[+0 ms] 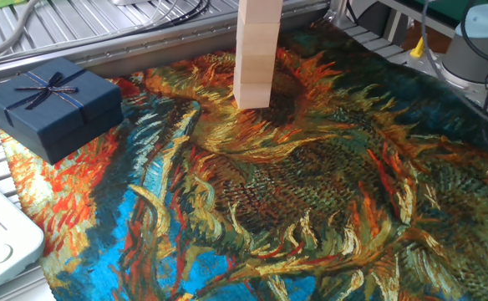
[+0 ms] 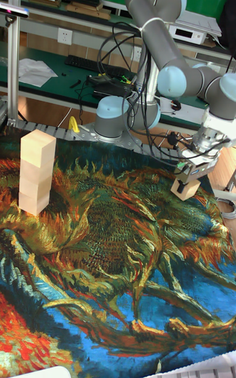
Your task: Stack the blocks in a vertical line of five
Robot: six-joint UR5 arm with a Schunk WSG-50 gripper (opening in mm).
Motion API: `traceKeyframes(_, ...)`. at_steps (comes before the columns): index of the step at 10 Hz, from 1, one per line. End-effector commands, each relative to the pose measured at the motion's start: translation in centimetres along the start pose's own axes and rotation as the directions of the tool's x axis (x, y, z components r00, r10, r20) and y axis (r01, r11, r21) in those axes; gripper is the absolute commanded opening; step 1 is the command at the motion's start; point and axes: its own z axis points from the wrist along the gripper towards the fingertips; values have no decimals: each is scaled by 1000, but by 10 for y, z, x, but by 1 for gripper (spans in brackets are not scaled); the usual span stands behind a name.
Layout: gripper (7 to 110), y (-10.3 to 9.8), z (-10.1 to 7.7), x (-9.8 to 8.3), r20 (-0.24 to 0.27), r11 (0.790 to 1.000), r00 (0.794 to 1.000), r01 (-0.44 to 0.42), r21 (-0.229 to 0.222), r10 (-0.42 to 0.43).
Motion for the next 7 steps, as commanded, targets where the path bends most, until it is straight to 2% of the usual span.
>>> traceKeyframes(1, 7, -29, -50, -26, 28, 999, 999, -20, -31, 21)
traceKeyframes(3, 7, -74, -68, -42, 62, 1000, 998, -19, -20, 20)
traceKeyframes(4, 7, -91, -70, -45, 67, 999, 997, -33, -22, 34)
traceKeyframes(6, 7, -131, -72, -34, 54, 997, 996, -69, 27, 68)
traceKeyframes(7, 7, -148, -72, -22, 46, 994, 996, -85, 74, 82)
